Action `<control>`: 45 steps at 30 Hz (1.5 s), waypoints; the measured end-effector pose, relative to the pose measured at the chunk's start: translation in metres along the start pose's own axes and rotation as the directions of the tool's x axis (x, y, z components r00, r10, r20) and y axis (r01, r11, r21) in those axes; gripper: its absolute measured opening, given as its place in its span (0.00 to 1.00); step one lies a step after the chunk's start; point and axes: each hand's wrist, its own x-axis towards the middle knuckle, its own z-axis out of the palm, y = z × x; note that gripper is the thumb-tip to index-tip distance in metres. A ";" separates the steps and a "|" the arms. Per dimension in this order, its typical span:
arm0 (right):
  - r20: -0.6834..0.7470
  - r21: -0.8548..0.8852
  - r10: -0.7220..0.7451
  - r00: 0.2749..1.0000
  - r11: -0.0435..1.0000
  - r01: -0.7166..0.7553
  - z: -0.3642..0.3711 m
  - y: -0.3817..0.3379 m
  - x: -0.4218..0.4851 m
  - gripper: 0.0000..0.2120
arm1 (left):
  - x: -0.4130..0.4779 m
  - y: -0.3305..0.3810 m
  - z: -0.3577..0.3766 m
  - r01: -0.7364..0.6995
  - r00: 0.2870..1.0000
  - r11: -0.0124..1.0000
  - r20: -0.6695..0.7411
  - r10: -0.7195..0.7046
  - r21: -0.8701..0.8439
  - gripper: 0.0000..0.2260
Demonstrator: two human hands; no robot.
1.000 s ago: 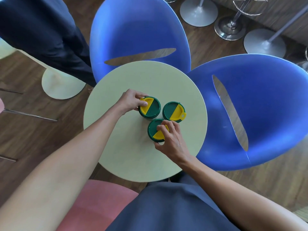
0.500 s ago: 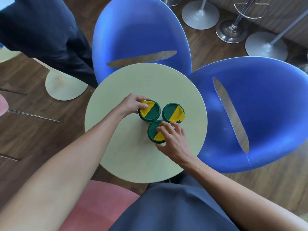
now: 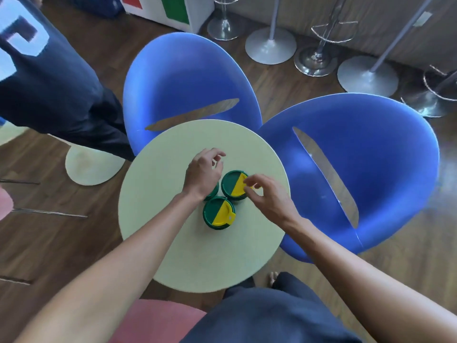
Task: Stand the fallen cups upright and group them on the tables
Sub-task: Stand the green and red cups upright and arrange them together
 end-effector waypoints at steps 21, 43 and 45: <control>-0.400 0.314 0.520 0.755 0.851 -0.421 -0.475 0.293 -0.115 0.08 | 0.033 0.507 0.312 -0.327 0.847 0.944 0.435 0.307 -0.030 0.08; -0.569 0.223 0.281 0.773 0.957 -0.184 -0.878 0.411 0.166 0.07 | 0.395 0.847 0.414 -0.399 0.902 0.916 0.155 0.402 -0.053 0.08; -0.574 0.222 0.250 0.779 0.964 -0.146 -0.909 0.419 0.203 0.07 | 0.437 0.871 0.415 -0.394 0.908 0.918 0.130 0.397 -0.051 0.08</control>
